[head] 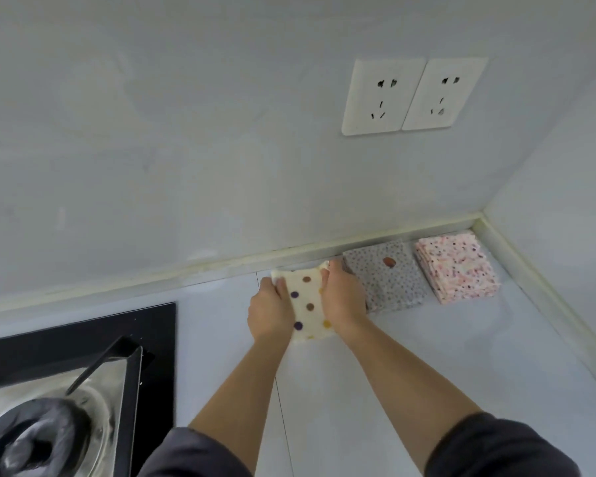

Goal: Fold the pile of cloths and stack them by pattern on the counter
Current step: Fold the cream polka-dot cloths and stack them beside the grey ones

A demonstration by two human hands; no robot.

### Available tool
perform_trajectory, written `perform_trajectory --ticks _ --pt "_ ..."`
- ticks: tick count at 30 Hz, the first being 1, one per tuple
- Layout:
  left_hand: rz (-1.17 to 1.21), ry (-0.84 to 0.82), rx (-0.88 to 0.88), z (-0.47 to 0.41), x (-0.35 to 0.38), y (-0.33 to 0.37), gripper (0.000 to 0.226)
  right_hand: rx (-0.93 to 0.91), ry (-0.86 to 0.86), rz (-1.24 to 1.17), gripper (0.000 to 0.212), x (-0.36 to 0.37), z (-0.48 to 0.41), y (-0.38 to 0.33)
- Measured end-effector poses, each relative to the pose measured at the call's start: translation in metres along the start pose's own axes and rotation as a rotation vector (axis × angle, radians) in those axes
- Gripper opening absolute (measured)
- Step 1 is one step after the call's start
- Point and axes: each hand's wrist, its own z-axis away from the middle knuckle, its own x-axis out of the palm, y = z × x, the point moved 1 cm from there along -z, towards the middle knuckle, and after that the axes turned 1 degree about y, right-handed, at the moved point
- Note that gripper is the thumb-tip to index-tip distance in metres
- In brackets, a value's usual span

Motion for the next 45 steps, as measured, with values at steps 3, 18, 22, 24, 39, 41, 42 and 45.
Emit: perform_trajectory --ticks 3,18,22,24,39,41,42,45 --pt "-0.107 -0.008 0.015 -0.009 0.01 -0.002 0.031 -0.019 -0.038 0.093 0.023 0.009 -0.008 0.005" --pt "-0.604 -0.087 0.587 0.014 0.019 -0.045 0.07 -0.516 -0.211 0.18 0.058 0.043 0.019 0.034" --pt "-0.718 -0.178 0.489 0.005 0.018 -0.033 0.065 -0.485 -0.224 0.2 0.056 0.052 0.006 0.034" --pt "-0.744 -0.188 0.453 0.003 0.018 -0.027 0.06 -0.479 -0.251 0.227 0.056 0.052 0.0 0.03" --pt "-0.163 -0.119 0.378 0.124 -0.107 -0.091 0.042 -0.436 -0.193 -0.128 0.055 0.01 0.159 -0.024" --pt "-0.086 -0.028 0.388 0.151 -0.144 -0.119 0.037 -0.413 -0.236 -0.198 0.054 0.008 0.201 -0.052" --pt "-0.057 0.017 0.396 0.161 -0.161 -0.133 0.035 -0.406 -0.248 -0.232 0.054 0.008 0.218 -0.065" --pt "-0.018 0.132 0.394 0.201 -0.227 -0.187 0.029 -0.445 -0.277 -0.322 0.051 0.01 0.285 -0.119"
